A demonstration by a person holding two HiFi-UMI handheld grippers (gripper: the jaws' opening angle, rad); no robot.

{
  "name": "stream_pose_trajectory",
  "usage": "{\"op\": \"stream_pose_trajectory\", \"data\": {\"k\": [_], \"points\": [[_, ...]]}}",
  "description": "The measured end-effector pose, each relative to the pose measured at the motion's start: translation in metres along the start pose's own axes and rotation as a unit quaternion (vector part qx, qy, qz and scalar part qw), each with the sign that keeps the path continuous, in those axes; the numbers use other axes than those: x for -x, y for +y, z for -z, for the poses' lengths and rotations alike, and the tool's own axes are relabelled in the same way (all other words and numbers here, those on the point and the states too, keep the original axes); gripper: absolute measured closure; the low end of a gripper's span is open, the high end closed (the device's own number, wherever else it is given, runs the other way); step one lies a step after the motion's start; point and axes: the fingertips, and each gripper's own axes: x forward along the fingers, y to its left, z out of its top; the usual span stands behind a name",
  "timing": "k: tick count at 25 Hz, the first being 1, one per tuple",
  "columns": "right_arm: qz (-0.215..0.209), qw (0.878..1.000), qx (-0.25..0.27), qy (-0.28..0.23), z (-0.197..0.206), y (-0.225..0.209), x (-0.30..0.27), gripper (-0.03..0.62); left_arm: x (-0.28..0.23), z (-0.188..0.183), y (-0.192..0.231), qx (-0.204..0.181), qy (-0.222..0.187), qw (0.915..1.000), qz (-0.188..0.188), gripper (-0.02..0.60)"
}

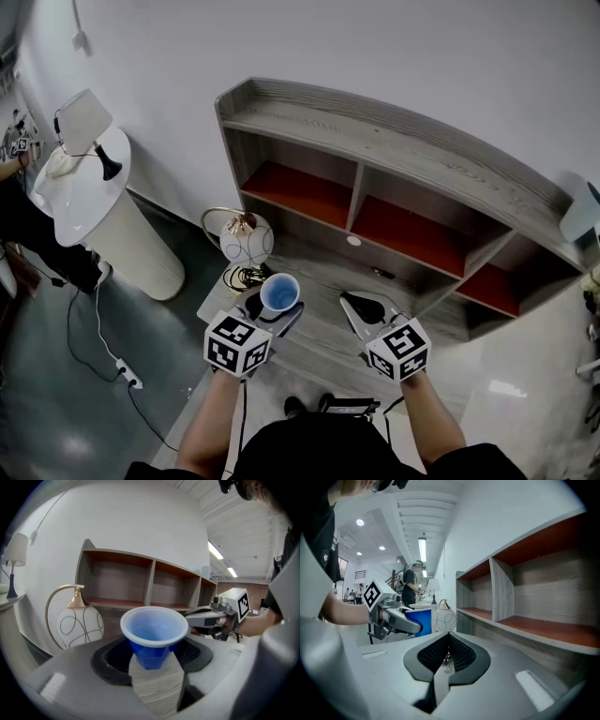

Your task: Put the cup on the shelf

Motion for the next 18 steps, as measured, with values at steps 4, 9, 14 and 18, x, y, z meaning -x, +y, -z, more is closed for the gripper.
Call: {"op": "stream_pose_trajectory", "data": {"k": [4, 9, 14, 18], "points": [[-0.023, 0.999, 0.033, -0.01, -0.03, 0.001, 0.0, 0.582, -0.004, -0.033, 0.007, -0.021, 0.005, 0.9997, -0.016, 0.321], [-0.015, 0.997, 0.067, -0.023, -0.064, -0.008, -0.004, 0.582, -0.018, -0.069, 0.019, -0.022, -0.001, 0.9994, -0.026, 0.322], [0.0, 0.998, 0.059, -0.038, -0.085, -0.022, -0.011, 0.582, -0.036, -0.096, 0.03, -0.023, -0.006, 0.9992, -0.031, 0.322], [0.005, 0.998, 0.034, -0.043, -0.093, -0.033, -0.017, 0.582, -0.058, -0.104, 0.038, -0.01, 0.005, 0.9996, -0.027, 0.322]]}}
